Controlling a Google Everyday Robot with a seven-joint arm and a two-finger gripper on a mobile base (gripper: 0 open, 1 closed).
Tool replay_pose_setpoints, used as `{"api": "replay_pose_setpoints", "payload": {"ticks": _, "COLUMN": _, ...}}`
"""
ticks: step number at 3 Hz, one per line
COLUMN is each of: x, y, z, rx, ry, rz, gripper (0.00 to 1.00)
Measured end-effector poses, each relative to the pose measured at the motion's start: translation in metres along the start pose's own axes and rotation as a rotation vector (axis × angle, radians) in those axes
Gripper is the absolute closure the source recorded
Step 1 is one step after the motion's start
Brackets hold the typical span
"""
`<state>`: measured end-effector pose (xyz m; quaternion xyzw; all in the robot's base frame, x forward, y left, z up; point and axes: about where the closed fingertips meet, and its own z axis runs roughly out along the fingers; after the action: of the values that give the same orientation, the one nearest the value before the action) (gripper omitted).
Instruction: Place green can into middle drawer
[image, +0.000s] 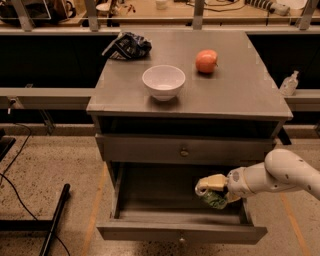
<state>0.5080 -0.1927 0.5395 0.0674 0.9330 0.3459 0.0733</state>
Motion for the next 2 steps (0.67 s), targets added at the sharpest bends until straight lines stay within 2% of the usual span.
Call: {"api": "replay_pose_setpoints", "payload": {"ticks": 2, "x": 0.004, "y": -0.008, "z": 0.023, "rx": -0.051, "ry": 0.023, "rz": 0.040, "gripper": 1.00}}
